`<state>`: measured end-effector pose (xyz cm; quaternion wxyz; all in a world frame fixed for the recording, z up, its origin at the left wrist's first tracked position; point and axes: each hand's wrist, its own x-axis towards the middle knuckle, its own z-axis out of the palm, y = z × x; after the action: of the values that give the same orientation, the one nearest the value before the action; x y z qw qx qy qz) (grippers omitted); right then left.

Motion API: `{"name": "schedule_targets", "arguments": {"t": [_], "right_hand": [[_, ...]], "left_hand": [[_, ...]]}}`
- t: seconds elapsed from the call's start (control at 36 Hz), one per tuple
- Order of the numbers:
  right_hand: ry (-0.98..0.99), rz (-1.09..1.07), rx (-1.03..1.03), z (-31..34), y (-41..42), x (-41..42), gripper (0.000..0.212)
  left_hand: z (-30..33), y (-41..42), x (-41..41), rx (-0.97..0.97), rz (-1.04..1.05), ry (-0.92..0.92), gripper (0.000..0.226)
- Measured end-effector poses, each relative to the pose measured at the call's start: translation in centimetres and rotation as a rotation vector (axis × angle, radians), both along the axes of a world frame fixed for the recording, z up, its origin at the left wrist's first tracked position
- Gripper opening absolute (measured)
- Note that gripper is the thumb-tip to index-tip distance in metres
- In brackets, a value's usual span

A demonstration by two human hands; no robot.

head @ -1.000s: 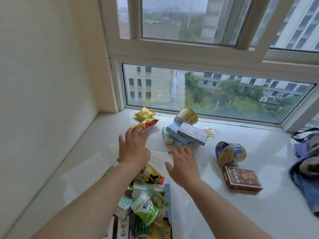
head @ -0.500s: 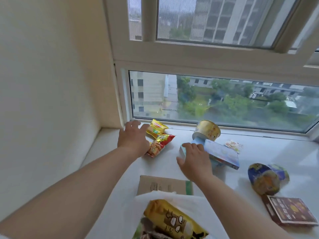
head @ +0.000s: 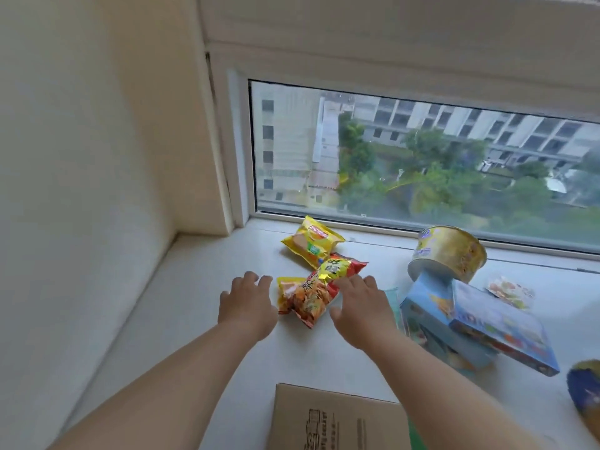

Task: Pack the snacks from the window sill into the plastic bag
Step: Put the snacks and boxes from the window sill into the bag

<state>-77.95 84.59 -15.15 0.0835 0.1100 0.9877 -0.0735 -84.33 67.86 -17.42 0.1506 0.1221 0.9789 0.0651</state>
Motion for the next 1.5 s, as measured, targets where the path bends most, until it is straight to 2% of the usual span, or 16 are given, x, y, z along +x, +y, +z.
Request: {"name": "schedule_targets", "arguments": {"t": [0.08,0.14,0.19,0.33,0.42,0.53,0.61,0.72,0.78,0.86,0.92,1.0,1.11,1.17,1.25,1.5], "right_hand": [[-0.023,0.0,-0.008,-2.2,0.1,-2.3,0.043],[-0.013,-0.1,-0.052,-3.5,0.2,-4.0,0.046],[0.001,-0.316,-0.181,-4.5,0.2,-5.8,0.061],[-0.098,-0.876,-0.674,-8.1,0.1,-10.5,0.121],[-0.16,-0.95,-0.687,-10.6,-0.1,-11.5,0.124],[-0.022,-0.964,-0.652,-12.8,0.8,-11.7,0.097],[-0.005,-0.935,-0.693,-12.6,1.8,-12.3,0.083],[-0.049,-0.873,-0.678,-11.9,3.0,-12.2,0.075],[-0.035,-0.841,-0.617,-11.7,3.4,-12.0,0.077],[0.051,-0.695,-0.367,-11.9,4.2,-11.4,0.092],[0.069,-0.6,-0.242,-12.3,5.0,-11.0,0.103],[0.062,-0.564,-0.193,-13.1,5.7,-10.9,0.109],[0.087,-0.542,-0.167,-13.5,5.8,-11.3,0.11],[0.097,-0.529,-0.159,-13.7,6.0,-11.6,0.11],[0.111,-0.506,-0.144,-13.9,6.8,-12.3,0.109],[0.141,-0.513,-0.155,-14.4,8.0,-14.8,0.104]], "left_hand": [[-2.4,1.1,-2.0,0.007,-0.025,0.011,0.053],[-3.8,1.9,-3.3,0.015,-0.034,0.013,0.053],[-5.1,2.6,-4.6,0.009,-0.057,0.024,0.056],[-8.0,4.4,-7.4,0.024,-0.119,0.034,0.051],[-10.2,5.2,-8.7,0.044,-0.172,-0.063,0.042],[-12.3,5.9,-9.8,-0.026,-0.191,-0.033,0.048],[-12.4,6.7,-10.4,0.027,-0.115,-0.044,0.055],[-12.2,7.5,-10.6,0.044,-0.05,-0.128,0.043],[-12.0,7.6,-10.4,-0.008,-0.061,-0.106,0.038],[-11.8,7.8,-9.9,-0.08,-0.112,0.027,0.036],[-11.7,7.7,-9.9,-0.042,-0.125,0.155,0.038],[-11.3,7.7,-10.9,0.05,-0.094,0.291,0.048],[-10.9,9.1,-13.5,0.165,0.061,0.238,0.058],[-10.7,10.1,-14.6,0.223,0.122,0.224,0.053],[-10.7,11.5,-16.0,0.246,0.128,0.241,0.047],[-12.0,11.8,-18.3,0.314,0.277,0.128,0.056]]}}
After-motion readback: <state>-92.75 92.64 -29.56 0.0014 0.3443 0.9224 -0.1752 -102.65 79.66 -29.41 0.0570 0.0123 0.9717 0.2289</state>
